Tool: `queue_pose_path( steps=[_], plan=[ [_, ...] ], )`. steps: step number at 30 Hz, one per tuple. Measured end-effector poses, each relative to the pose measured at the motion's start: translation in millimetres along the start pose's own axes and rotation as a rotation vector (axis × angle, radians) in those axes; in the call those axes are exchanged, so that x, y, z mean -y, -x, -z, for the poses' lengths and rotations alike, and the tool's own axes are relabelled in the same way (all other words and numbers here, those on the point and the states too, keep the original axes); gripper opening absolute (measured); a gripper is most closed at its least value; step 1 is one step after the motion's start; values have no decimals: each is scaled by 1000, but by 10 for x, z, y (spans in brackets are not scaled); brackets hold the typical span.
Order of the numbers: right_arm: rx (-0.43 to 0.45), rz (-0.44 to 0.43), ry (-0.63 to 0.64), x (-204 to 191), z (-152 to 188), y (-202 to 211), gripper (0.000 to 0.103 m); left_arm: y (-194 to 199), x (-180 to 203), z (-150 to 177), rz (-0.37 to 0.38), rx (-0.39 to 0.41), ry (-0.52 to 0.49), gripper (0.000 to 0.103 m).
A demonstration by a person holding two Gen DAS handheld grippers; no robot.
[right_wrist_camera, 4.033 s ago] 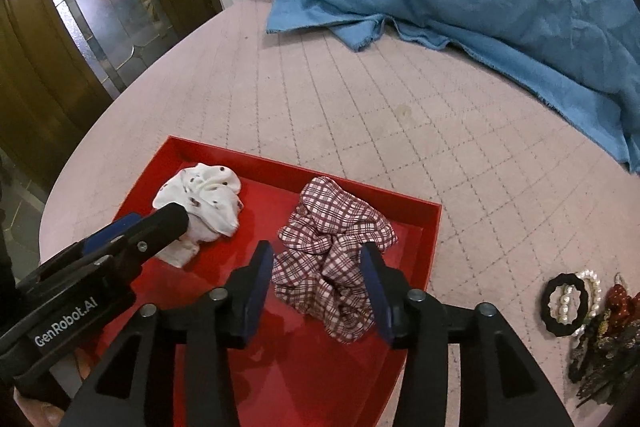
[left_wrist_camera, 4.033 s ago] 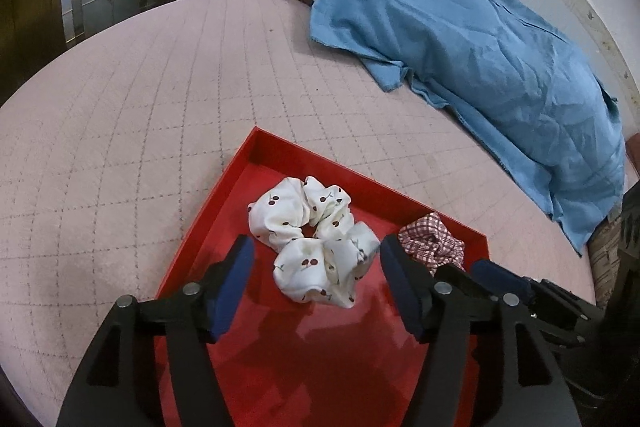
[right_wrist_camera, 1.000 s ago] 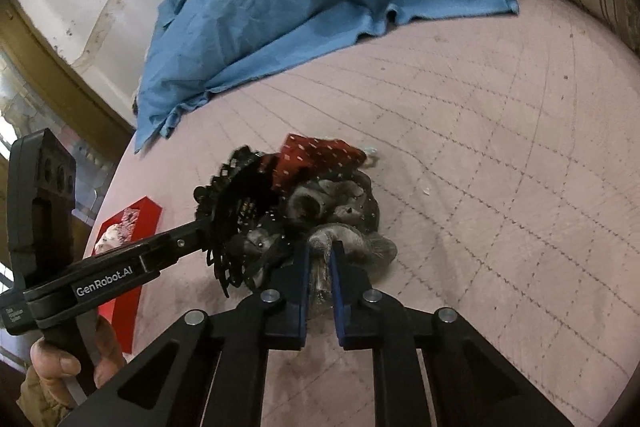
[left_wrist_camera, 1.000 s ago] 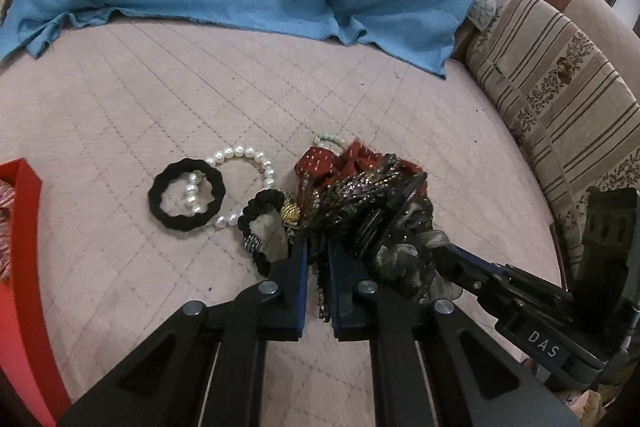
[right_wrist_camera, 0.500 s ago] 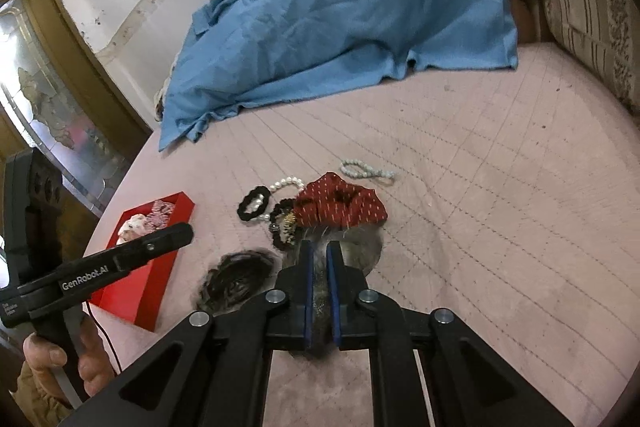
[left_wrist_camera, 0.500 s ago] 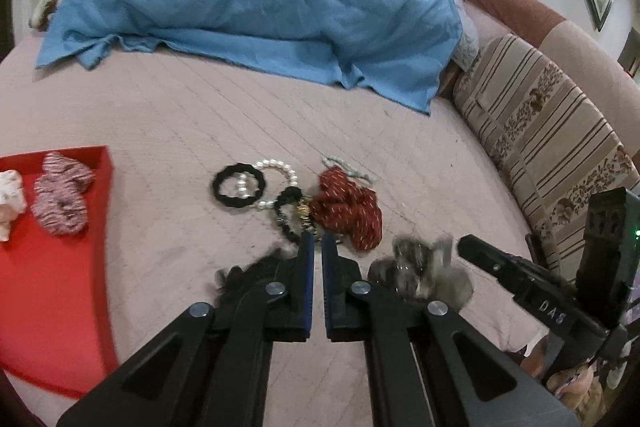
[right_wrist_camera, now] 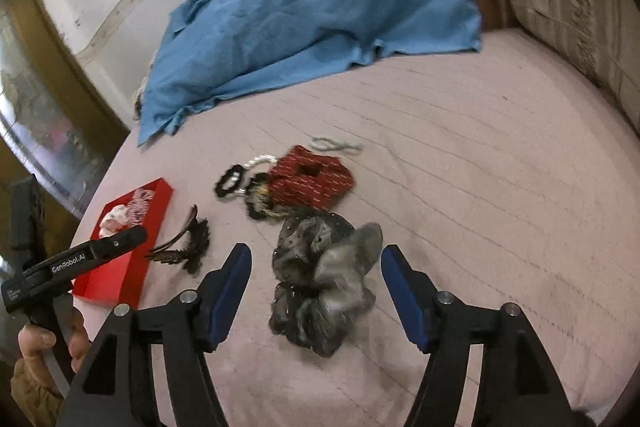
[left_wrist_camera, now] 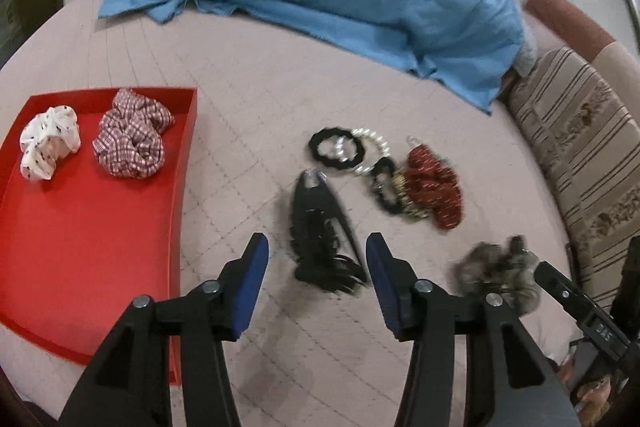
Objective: Organize jewelry
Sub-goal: 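Carry the claw clip and grey sheer scrunchie over the red tray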
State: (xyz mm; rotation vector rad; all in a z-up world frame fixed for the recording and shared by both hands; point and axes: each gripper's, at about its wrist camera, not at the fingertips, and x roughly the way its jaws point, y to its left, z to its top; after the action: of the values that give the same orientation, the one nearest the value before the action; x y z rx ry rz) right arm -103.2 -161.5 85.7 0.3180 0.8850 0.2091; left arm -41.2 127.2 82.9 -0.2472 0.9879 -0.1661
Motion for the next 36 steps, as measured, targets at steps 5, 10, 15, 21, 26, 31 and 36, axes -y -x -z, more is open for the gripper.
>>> queue_pose_path(
  steps=[5, 10, 15, 21, 26, 31, 36],
  plan=[
    [-44, 9, -24, 133, 63, -147, 72, -257, 102, -15, -10, -46, -55, 52],
    [-85, 16, -25, 173, 93, -364, 73, -556, 177, -52, -51, -94, -88, 58],
    [-101, 24, -14, 159, 73, -510, 47, -674, 210, -33, -60, -110, -104, 44],
    [-113, 24, 7, 106, 69, -513, 14, -481, 252, 25, -25, -68, -125, 41],
    [-104, 9, 28, -20, 58, -418, 10, -121, 178, 35, 25, -7, -89, 41],
    [-79, -6, 85, -270, 34, -284, 10, 298, -124, 90, 32, 63, -5, 41],
    [-58, -45, 128, -554, -14, -152, 10, 641, -545, 152, -71, 123, 55, 41]
  ],
)
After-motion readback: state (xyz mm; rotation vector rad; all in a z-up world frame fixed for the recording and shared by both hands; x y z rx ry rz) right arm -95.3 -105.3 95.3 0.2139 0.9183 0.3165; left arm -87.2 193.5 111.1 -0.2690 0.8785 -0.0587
